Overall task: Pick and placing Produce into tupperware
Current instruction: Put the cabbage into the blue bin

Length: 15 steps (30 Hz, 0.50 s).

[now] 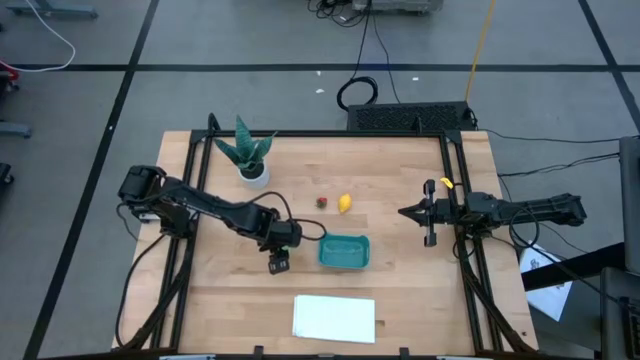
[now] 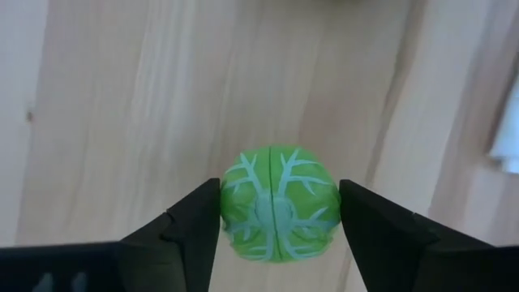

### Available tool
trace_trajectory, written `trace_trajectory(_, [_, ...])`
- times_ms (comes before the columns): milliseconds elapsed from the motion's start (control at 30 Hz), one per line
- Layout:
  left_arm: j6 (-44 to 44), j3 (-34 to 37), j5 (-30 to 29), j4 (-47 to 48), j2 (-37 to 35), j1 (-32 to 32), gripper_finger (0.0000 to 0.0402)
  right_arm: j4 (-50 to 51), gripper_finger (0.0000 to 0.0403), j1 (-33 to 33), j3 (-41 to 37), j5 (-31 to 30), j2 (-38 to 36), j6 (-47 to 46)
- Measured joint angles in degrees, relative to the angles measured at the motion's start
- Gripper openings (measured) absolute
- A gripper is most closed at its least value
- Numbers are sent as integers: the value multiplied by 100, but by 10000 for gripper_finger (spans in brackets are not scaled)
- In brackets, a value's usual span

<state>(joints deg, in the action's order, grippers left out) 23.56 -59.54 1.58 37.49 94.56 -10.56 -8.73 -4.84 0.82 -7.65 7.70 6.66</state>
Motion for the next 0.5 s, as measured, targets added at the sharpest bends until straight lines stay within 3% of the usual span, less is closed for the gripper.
trace_trajectory(500, [-916,-1252,2,635,0,174,225,-2,0,0,4,1,-1,0])
